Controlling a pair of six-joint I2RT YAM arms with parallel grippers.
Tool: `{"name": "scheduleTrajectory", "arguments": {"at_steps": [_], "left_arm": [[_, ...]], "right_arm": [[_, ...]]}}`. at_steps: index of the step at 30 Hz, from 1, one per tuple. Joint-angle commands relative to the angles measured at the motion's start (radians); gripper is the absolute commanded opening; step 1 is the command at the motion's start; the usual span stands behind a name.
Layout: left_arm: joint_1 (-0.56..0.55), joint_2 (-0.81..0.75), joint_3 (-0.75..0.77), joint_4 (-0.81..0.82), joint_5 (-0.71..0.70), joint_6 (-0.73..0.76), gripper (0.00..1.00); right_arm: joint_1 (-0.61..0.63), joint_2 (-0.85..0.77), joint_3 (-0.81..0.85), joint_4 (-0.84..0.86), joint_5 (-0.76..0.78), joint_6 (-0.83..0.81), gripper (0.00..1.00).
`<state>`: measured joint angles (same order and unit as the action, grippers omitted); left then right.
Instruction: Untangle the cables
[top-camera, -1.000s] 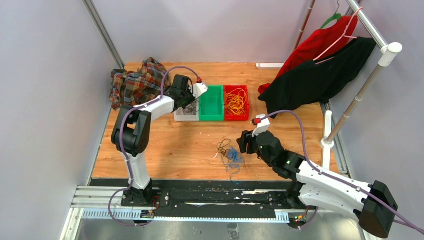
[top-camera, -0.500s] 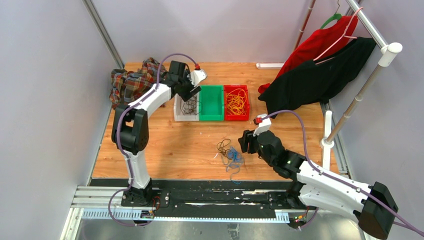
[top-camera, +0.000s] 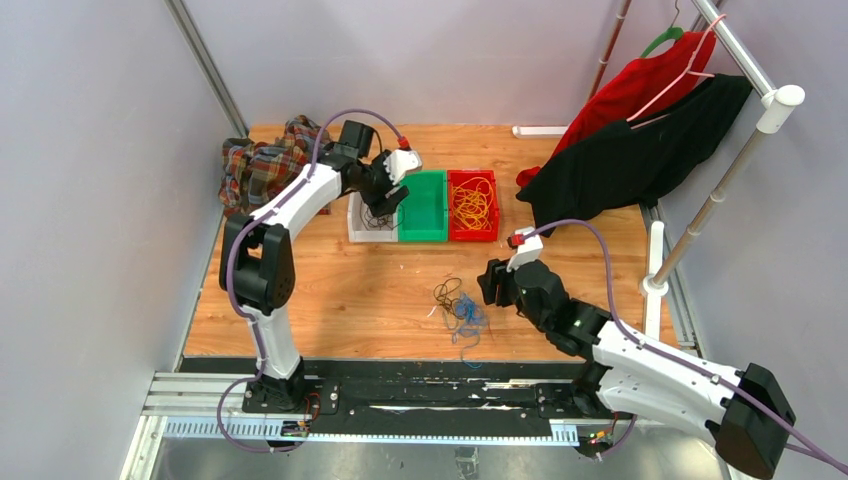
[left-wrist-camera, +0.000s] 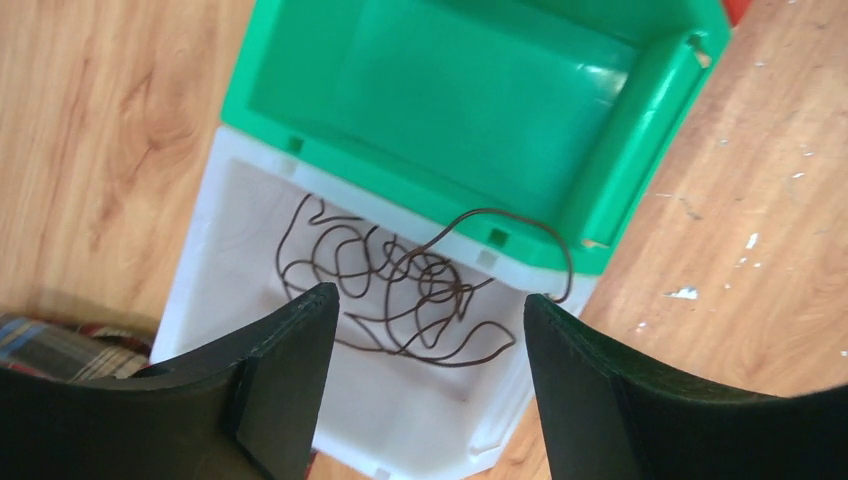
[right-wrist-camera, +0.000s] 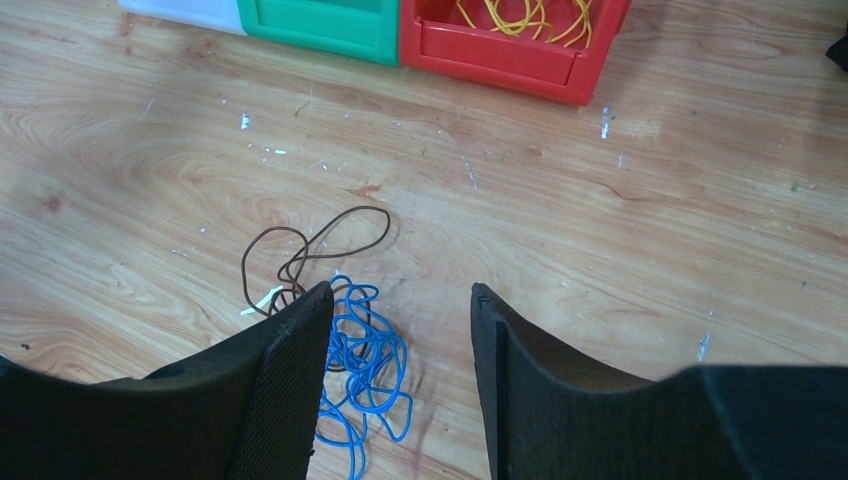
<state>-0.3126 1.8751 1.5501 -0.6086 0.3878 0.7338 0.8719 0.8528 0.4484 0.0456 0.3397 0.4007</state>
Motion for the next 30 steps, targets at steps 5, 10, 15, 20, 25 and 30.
{"name": "scheduleTrajectory", "arguments": {"at_steps": [5, 10, 15, 20, 25, 30], "left_arm": [[-0.030, 0.017, -0.027, 0.078, 0.043, -0.024, 0.70], [-0.031, 0.061, 0.010, 0.063, 0.035, -0.005, 0.53], [-0.029, 0.079, 0.017, 0.054, 0.011, 0.032, 0.37], [-0.023, 0.079, 0.016, 0.059, -0.003, 0.034, 0.19], [-0.013, 0.072, 0.018, 0.064, -0.005, 0.024, 0.04], [0.008, 0.058, 0.017, 0.056, 0.014, 0.012, 0.01]], "right_arm": [[-0.023, 0.032, -0.009, 0.016, -0.027, 0.007, 0.50], [-0.029, 0.051, -0.005, 0.024, -0.035, 0.006, 0.46], [-0.035, 0.045, -0.010, 0.023, -0.039, 0.006, 0.41], [-0.040, 0.043, -0.022, 0.028, -0.044, 0.014, 0.36], [-0.043, 0.041, -0.028, 0.032, -0.047, 0.018, 0.33], [-0.044, 0.040, -0.033, 0.035, -0.050, 0.021, 0.29]]}}
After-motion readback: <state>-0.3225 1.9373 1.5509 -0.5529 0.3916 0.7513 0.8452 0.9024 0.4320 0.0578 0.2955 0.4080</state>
